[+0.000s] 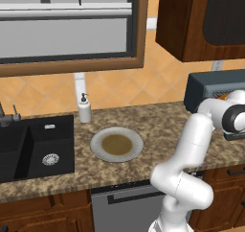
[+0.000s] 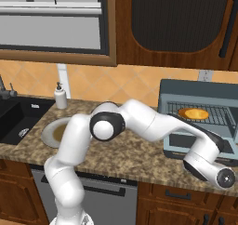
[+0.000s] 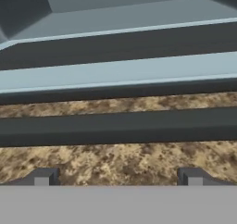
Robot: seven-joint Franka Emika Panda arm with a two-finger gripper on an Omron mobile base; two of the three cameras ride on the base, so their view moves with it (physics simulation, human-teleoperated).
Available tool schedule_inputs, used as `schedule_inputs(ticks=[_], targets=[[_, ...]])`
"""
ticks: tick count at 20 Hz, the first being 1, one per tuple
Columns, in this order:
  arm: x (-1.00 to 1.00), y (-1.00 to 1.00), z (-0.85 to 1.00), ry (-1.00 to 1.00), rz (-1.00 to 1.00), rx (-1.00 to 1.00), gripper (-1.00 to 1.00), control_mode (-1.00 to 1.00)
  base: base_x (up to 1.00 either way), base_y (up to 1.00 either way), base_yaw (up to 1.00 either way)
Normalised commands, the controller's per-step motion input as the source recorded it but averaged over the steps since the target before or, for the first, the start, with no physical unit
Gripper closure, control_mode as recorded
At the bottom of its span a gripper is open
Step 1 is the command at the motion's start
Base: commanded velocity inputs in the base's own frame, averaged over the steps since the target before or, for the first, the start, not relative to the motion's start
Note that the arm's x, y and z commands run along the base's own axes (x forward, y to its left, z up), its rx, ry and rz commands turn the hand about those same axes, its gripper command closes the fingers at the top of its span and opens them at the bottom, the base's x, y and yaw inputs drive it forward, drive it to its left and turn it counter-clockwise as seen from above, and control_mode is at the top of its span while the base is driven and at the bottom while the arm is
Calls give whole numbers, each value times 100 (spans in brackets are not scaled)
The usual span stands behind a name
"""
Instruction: Pick up the kebab skewer and baguette bread, and place them inside the toaster oven. Close the toaster oven door and start by setting the timer.
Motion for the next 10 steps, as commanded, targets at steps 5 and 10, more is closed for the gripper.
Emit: schedule_inputs(ticks=[5,10], targets=[[12,-1,-2,0,-1,0,-100,-100,0,0,0],[14,0,-2,0,-2,0,-100,-100,0,0,0]])
